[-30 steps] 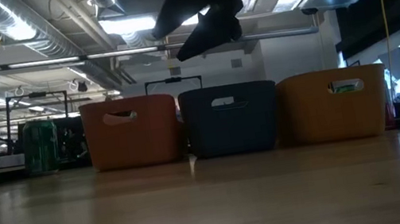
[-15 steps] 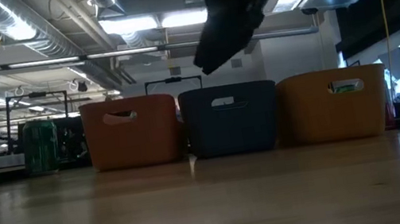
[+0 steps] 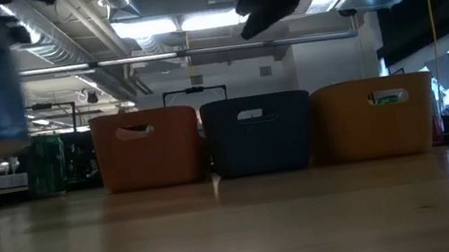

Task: Sort soda cans
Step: Put the blue-white soda can into the orange bin

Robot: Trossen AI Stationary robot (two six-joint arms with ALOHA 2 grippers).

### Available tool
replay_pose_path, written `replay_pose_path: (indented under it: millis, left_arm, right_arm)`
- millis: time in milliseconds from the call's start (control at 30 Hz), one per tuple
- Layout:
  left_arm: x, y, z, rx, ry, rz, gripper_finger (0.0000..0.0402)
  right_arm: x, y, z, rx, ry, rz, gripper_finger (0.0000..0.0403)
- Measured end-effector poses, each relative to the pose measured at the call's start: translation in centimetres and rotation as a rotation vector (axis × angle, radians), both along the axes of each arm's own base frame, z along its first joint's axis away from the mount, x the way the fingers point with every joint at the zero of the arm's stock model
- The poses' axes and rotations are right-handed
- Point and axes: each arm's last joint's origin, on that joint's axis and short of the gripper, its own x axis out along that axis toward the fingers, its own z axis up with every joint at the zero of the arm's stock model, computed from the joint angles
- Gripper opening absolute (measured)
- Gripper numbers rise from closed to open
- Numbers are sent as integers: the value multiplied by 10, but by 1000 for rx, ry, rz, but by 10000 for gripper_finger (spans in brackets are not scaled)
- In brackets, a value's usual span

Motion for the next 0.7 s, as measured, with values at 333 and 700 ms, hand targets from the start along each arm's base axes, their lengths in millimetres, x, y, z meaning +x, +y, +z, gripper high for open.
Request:
replay_pose_path:
  millis: [333, 700]
  left_arm:
    - [20, 81, 52, 139, -158, 275, 293]
    - [15, 165, 67, 301, -226, 456, 293]
  right_arm:
    - [-8, -9, 0, -110, 73, 23, 362]
    - [-19, -37, 10, -119, 117, -8, 362]
